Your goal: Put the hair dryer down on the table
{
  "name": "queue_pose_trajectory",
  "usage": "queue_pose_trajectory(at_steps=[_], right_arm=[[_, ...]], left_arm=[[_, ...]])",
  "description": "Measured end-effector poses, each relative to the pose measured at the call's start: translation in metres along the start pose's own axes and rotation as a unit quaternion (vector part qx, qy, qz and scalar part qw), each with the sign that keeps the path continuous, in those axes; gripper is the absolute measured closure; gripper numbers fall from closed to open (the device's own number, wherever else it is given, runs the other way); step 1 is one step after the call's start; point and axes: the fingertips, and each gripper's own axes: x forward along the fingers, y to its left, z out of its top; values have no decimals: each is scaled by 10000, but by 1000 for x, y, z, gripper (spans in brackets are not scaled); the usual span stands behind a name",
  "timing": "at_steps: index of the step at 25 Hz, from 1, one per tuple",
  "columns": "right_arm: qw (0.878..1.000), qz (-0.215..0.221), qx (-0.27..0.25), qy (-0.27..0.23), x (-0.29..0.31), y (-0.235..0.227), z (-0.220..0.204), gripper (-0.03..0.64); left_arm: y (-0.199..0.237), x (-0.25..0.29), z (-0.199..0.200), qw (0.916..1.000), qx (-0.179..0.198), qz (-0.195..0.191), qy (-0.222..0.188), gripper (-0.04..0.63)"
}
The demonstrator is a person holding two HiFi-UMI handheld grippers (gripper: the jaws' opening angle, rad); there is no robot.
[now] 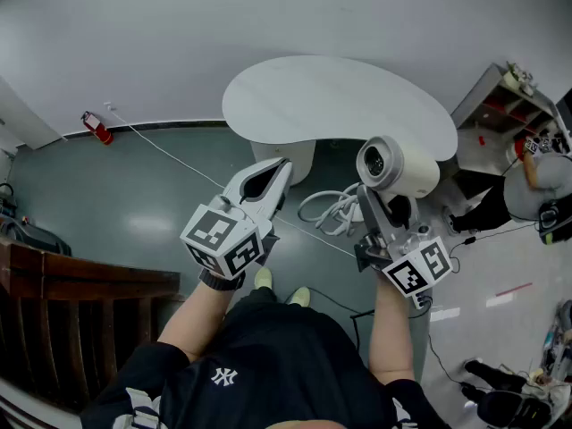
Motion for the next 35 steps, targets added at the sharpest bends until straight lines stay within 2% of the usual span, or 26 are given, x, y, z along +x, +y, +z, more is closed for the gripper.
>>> queue_pose_trajectory(at_steps=[11,18,22,28,33,35], right_arm=[[10000,-59,-17,-16,-2,1,2,390],[9992,75,384,-15,2,-3,5,390],[9990,64,450,0,2,-6,0,391],[9958,457,768,190,8,-15,-22,391],[9947,482,853,316,10,-17,-23,391],[9943,539,852,340,-6,-4,-12,391]], left_arm=[[-2,-2,2,10000,10,-14,5,595],[-4,0,10,10000,-27,-16,28,595],[-5,-1,7,10000,-6,13,84,595],[3,-5,-9,9984,58,544,134,595],[2,-9,-8,9974,67,703,145,595],[-16,-21,-2,9970,78,766,106,595]])
